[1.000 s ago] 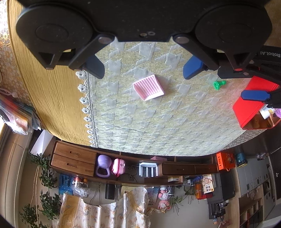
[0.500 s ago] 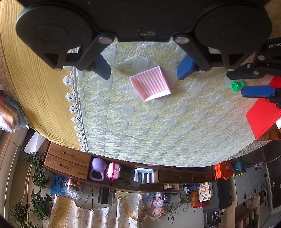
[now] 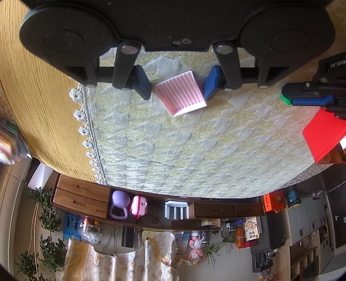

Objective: Organize rigid objects
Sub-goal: 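Grasp the green piece with the left tool while the right tool grasps the pink dish, then carry the green piece and pink dish over the red tin with both tools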

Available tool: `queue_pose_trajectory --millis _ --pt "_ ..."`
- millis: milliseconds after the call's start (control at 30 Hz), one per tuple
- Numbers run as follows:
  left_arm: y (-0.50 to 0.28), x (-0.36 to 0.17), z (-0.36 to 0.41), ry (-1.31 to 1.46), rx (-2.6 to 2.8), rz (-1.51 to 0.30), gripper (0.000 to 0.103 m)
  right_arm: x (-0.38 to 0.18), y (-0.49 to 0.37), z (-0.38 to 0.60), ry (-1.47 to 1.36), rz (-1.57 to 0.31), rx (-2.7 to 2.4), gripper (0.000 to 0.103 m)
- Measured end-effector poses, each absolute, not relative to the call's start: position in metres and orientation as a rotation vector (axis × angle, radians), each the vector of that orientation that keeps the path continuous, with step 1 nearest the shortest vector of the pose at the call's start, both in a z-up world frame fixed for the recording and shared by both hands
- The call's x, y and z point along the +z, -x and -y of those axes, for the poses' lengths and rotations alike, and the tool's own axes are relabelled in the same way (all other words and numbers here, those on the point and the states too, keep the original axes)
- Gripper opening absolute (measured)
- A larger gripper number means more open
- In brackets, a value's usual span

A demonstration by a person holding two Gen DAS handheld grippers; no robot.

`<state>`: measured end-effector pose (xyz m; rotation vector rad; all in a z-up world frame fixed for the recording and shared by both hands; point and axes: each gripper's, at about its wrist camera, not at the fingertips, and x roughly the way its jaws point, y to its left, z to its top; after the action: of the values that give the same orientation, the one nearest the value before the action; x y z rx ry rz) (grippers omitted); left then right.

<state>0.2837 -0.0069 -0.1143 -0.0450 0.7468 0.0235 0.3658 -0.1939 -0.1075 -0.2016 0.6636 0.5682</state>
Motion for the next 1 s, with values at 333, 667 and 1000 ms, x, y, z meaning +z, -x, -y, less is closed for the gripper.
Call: queue_pose_trajectory --millis 333,667,1000 --pt "-0.282 -0.110 0.002 0.059 0.039 -0.754 0.008 -0.103 -0.342 0.191 0.192 -0.654 0.554 0.046" --pt "-0.262 -0.096 0.002 0.076 0.036 -0.745 0.008 -0.082 -0.297 0.195 0.155 -0.658 0.571 0.046" --pt "-0.229 -0.072 -0.006 0.090 0.028 -0.725 0.008 -0.055 -0.248 0.196 0.149 -0.638 0.593 0.046"
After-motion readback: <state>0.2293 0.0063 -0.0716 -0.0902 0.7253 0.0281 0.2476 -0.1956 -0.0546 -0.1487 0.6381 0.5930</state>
